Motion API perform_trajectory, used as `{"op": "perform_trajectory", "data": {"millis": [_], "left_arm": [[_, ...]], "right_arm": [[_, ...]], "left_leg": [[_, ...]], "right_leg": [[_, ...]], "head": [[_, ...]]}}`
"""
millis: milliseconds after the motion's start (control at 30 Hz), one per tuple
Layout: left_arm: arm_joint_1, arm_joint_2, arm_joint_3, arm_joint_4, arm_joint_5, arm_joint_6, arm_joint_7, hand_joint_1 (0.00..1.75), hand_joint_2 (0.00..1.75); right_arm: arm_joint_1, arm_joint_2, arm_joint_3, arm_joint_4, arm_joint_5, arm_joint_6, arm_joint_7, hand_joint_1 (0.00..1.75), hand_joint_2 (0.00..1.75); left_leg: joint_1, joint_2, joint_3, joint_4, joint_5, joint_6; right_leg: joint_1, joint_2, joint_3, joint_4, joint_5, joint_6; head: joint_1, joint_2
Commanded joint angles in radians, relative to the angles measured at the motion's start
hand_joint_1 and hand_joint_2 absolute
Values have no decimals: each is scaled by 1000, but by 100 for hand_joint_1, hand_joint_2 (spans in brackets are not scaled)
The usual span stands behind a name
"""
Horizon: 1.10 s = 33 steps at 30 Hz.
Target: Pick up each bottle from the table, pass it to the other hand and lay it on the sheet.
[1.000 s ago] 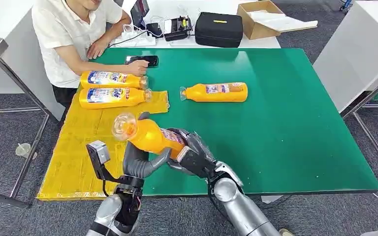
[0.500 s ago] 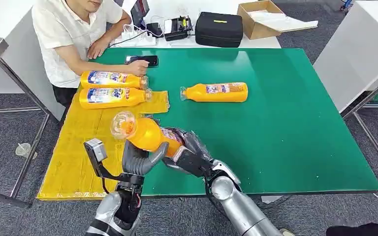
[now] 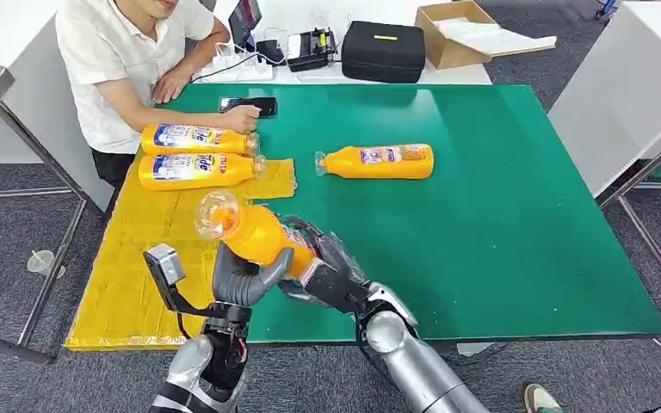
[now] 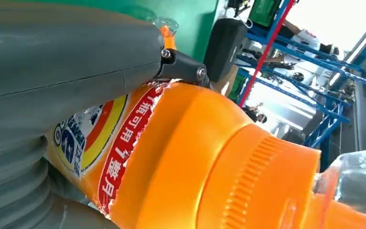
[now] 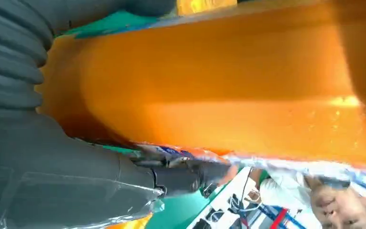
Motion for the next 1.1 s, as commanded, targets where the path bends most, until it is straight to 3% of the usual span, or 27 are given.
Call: {"op": "perform_trajectory", "data": {"millis": [33, 100, 133, 167, 267, 400, 500, 533, 600, 667, 733, 867, 1033, 1100], "left_arm": [[-19, -36, 5, 2, -27, 41, -25, 175, 175], [-13, -15, 15, -29, -198, 164, -38, 175, 175], [-2, -10, 25, -47, -263, 193, -23, 175, 175], [7, 2, 38, -53, -327, 223, 19, 175, 175], [46, 31, 101, -84, -428, 246, 42, 175, 175], [81, 34, 198, -167, -525, 310, 12, 175, 175], [67, 63, 201, -169, -723, 426, -2, 175, 175], [62, 66, 211, -168, -724, 425, -1, 175, 175], [17, 132, 226, -98, -1160, 616, 48, 175, 175], [-29, 180, 248, 2, -1388, 647, 128, 175, 175], [-61, 189, 265, 73, -1399, 666, 112, 175, 175], [-201, 242, 241, 348, -1652, 627, 244, 175, 175], [-211, 239, 240, 369, -1650, 638, 240, 175, 175], [-247, 252, 218, 426, -1701, 578, 281, 175, 175]], "right_arm": [[72, 52, -71, 4, 7, -94, 2, 0, 175], [100, 48, -136, -19, 135, -246, 31, 0, 175], [113, 36, -159, -33, 229, -316, 45, 0, 175], [118, 9, -185, -33, 374, -410, 101, 0, 175], [128, -62, -297, -17, 594, -553, 165, 0, 175], [133, -86, -438, -30, 743, -750, 179, 0, 175], [134, -103, -485, -36, 799, -818, 210, 0, 175], [134, -107, -492, -33, 796, -818, 204, 0, 175], [106, -69, -592, -37, 788, -818, 128, 0, 175], [79, -68, -602, -10, 743, -818, 93, 0, 175], [70, -65, -604, -1, 748, -818, 91, 0, 175], [15, -101, -499, 111, 736, -783, 134, 0, 175], [12, -103, -494, 121, 735, -788, 141, 0, 175], [-14, -113, -463, 152, 727, -731, 141, 0, 175]], "left_leg": [[1, -1, 3, 1, -2, 0], [0, -1, 1, 0, 0, 0], [1, -1, 6, 2, -4, 0], [0, -2, 1, 0, -1, 0], [0, -2, 2, -1, 0, 0], [-1, 0, 3, -1, -1, 1], [-1, -1, 2, 0, -1, 0], [-1, -2, 1, 0, -1, 0], [-1, 0, 3, 0, -2, 0], [-2, 0, 1, -1, 0, 0], [-1, 2, 3, -2, 0, 0], [0, 2, 5, -2, 1, -1], [0, 2, 5, -1, 0, 0], [0, 1, 4, -1, 0, 0]], "right_leg": [[2, -3, 4, 0, -2, -4], [1, -2, 1, 0, -1, -2], [2, -4, 7, 1, -4, -6], [1, -3, 2, -1, -1, -2], [0, -3, 4, -1, -1, -2], [0, -2, 5, -2, -1, -3], [0, -2, 4, 0, -1, -4], [-1, -3, 3, 0, -1, -3], [0, -1, 4, 0, -1, -4], [-1, -1, 2, 0, 0, -2], [0, 0, 3, -1, 1, -3], [1, 0, 5, -2, 1, -4], [1, 0, 5, -1, 1, -4], [1, 0, 5, -1, 0, -3]], "head": [[0, 0], [0, 0], [0, 0], [0, 0], [0, 0], [0, 0], [0, 0], [0, 0], [0, 0], [0, 0], [0, 0], [0, 0], [0, 0], [0, 0]]}}
